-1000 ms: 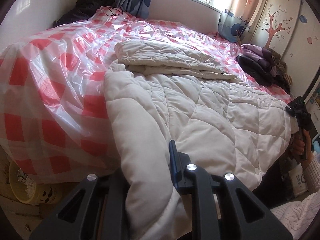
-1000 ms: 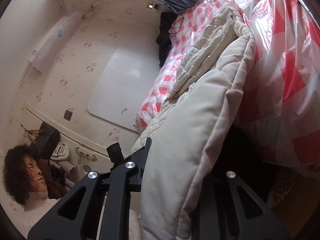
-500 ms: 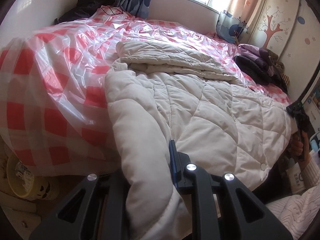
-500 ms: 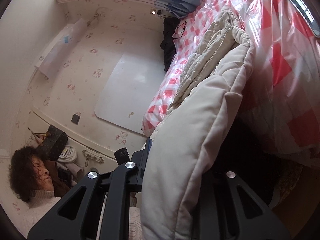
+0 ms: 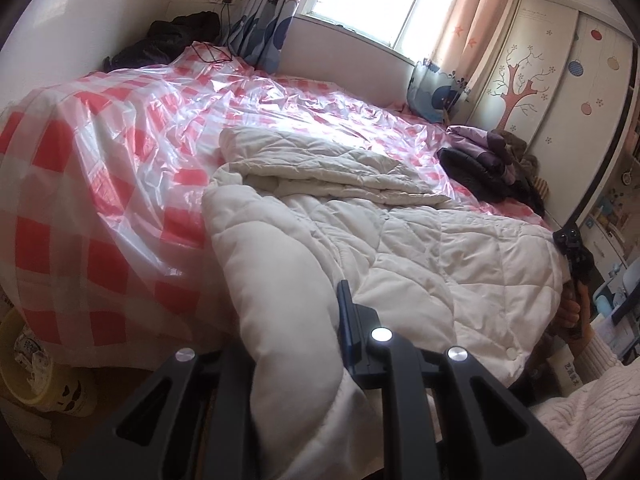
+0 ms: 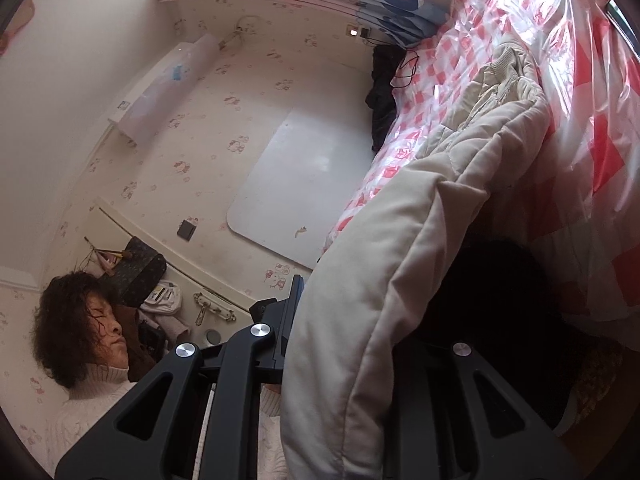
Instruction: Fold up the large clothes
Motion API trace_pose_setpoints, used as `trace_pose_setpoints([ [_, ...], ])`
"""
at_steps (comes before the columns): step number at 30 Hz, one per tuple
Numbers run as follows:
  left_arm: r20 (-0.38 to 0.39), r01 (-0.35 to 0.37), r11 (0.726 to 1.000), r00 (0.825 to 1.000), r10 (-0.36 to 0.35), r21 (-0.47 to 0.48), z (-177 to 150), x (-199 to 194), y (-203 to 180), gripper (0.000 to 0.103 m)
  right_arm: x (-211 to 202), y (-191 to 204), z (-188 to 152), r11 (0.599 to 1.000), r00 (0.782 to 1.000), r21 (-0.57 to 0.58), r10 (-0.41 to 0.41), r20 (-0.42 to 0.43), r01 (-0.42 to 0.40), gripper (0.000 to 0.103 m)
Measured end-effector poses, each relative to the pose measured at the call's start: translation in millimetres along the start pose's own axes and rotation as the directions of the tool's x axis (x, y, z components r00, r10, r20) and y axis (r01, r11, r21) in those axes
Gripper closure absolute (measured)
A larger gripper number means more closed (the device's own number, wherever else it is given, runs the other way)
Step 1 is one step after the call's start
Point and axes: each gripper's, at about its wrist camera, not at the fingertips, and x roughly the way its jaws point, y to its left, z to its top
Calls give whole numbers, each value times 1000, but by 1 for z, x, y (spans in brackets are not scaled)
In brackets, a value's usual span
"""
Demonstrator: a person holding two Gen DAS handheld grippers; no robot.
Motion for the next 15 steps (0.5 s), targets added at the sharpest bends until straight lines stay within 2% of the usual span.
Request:
trace_pose_setpoints([
  [6, 23, 26, 999, 999, -25, -36, -1, -1, 5, 86, -4, -10, -3, 998, 998, 30, 47, 42, -48, 84],
  [15, 111, 148, 983, 984, -136, -106, 13, -16, 18, 86, 5, 2, 11, 992, 989, -12, 129, 67, -128, 84],
])
